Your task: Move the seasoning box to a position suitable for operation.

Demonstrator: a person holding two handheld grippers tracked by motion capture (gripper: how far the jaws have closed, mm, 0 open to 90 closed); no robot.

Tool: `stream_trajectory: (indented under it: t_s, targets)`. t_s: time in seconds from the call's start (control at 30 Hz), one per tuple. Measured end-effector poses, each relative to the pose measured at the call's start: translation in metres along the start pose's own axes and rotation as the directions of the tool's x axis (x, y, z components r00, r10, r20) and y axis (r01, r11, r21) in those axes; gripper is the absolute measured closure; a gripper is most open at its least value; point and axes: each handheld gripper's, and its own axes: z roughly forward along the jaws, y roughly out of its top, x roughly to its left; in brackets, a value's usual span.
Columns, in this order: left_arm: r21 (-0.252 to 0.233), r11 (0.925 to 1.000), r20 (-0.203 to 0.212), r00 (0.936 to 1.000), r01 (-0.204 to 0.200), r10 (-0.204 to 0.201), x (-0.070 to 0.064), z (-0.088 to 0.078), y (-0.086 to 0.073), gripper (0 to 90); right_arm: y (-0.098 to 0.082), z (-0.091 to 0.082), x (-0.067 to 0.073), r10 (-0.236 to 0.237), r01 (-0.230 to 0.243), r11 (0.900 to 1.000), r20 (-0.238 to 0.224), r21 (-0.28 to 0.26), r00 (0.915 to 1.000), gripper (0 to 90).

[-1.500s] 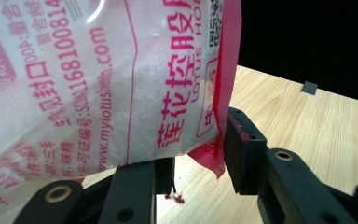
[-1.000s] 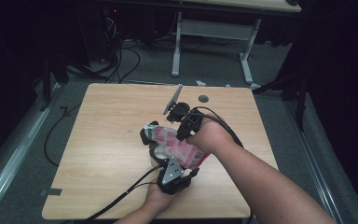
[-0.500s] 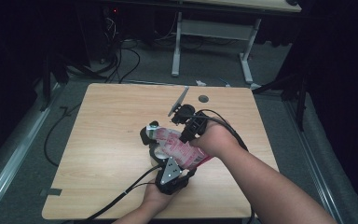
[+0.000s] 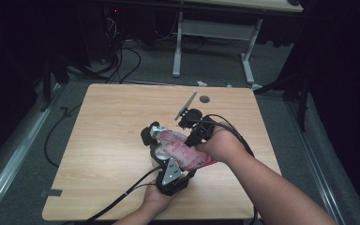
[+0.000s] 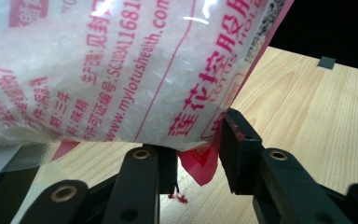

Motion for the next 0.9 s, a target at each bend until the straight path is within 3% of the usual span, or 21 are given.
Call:
stream_trajectory:
  t_s: [0.5, 0.9]
  targets:
    - [0.042, 0.9991, -0.019, 0.9998, 0.004, -0.003, 0.000, 0.003, -0.004, 72.1, -0.019, 0.007, -0.008, 0.030, -0.031, 0.999, -0.018, -0.024, 0.9994, 88.7]
    - [0.055, 0.9984, -0.024, 0.9997, 0.013, -0.012, 0.001, 0.005, -0.005, 73.0, -0.019, 0.009, -0.011, 0.030, -0.031, 0.999, -0.022, -0.037, 0.9993, 84.7]
